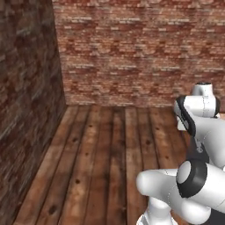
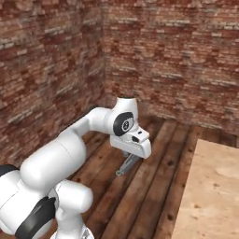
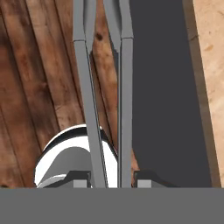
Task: Take the tongs from the drawer on the right and place them on the dining counter next to the tray containing the kebab skewer.
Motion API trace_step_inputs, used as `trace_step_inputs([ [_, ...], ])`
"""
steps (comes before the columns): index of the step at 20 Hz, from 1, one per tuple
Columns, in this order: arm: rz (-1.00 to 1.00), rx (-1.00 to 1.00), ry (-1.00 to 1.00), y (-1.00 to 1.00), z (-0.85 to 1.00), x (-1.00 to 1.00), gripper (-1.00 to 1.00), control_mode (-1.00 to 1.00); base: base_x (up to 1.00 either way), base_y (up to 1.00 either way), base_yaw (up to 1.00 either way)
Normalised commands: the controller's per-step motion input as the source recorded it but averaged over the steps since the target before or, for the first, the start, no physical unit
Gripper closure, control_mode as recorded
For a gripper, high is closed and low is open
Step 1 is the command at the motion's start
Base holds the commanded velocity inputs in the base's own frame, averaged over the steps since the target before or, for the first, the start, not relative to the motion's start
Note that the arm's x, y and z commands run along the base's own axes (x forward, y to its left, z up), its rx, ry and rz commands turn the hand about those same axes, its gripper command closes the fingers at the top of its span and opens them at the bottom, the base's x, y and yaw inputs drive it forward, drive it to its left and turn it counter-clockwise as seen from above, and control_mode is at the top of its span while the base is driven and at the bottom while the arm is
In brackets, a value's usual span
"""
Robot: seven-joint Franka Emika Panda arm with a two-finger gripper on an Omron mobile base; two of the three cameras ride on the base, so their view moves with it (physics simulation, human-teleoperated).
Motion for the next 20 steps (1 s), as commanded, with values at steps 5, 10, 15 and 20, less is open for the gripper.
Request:
trace_step_inputs([
  [5, 0.00, 0.00, 0.00, 0.00, 0.00, 0.00, 1.00, 1.00, 0.90, 0.02, -0.07],
  [10, 0.00, 0.00, 0.00, 0.00, 0.00, 0.00, 1.00, 1.00, 0.87, 0.04, -0.10],
  [15, 0.00, 0.00, 0.00, 0.00, 0.00, 0.00, 1.00, 1.00, 0.87, 0.07, -0.11],
  [20, 0.00, 0.00, 0.00, 0.00, 0.00, 0.00, 1.00, 1.00, 0.85, 0.08, -0.13],
])
